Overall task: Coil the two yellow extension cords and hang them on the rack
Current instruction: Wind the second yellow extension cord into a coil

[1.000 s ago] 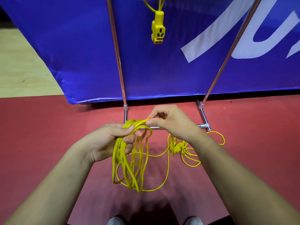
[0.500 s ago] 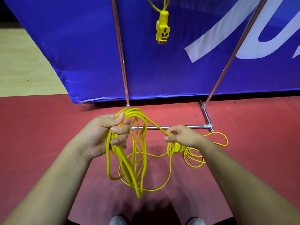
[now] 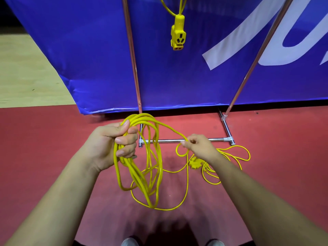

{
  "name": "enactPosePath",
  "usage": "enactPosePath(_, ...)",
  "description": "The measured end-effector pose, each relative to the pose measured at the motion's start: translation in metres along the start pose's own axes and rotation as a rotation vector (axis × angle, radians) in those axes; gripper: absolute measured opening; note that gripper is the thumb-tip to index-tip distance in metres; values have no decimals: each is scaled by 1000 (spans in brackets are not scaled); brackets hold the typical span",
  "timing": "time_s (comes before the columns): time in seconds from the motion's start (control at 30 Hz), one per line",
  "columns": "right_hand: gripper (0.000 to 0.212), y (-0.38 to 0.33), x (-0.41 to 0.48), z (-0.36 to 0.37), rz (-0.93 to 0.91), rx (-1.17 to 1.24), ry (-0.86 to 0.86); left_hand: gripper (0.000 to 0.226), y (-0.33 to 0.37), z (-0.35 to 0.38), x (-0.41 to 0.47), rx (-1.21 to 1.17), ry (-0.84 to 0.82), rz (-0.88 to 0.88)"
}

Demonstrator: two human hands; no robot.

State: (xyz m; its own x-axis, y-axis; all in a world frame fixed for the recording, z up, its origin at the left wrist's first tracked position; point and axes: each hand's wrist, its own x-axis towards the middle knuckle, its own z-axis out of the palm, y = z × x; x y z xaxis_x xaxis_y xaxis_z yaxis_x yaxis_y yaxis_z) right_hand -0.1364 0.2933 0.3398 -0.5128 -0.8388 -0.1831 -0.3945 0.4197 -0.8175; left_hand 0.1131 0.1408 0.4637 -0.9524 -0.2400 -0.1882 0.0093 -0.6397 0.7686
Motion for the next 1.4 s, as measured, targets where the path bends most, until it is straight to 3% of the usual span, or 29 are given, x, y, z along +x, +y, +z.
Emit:
enactPosePath(0.2, 6, -56, -9, -8, -4, 685, 74, 28, 4, -4, -3, 143, -5, -132)
enactPosePath(0.37, 53, -78, -15, -12, -64, 268, 74, 30, -6, -8, -2, 202, -31, -238)
enactPosePath(0.5, 30, -77, -14, -12, 48, 226, 180, 26, 1, -6, -2, 97, -63, -215)
enactPosePath(0.6, 38, -70, -14, -15, 101, 179, 172, 26, 6, -7, -4, 130, -99, -236)
enactPosePath(0.7, 45, -70, -18, -16, 5, 372, -115, 28, 1, -7, -3, 249, -124, -293)
enactPosePath(0.77, 34, -73, -24, -9, -46, 285, -319, 29, -1, -6, -1, 271, -107, -303)
enactPosePath(0.83, 30, -81, -30, -1, -85, 265, -398, 32, -2, -6, 1, 263, -73, -282)
enactPosePath(0.93, 42, -100, -37, -5, -101, 315, -368, 34, -2, -7, 3, 243, -34, -243)
enactPosePath(1.07, 79, -111, -45, 10, -181, -7, -198, 27, -6, -4, 5, 148, -98, -221)
enactPosePath(1.13, 72, -106, -42, 25, -249, -28, -53, 22, -8, -1, 7, 50, -174, -229)
enactPosePath(1.23, 29, -96, -28, 22, -292, -16, 80, 19, -10, 2, 8, -51, -264, -249)
enactPosePath(1.3, 22, -93, -27, 12, -227, 119, -30, 28, -11, 2, 6, -34, -255, -231)
enactPosePath(1.4, 32, -90, -30, 6, -201, 181, -241, 51, -9, 3, 0, 50, -169, -149)
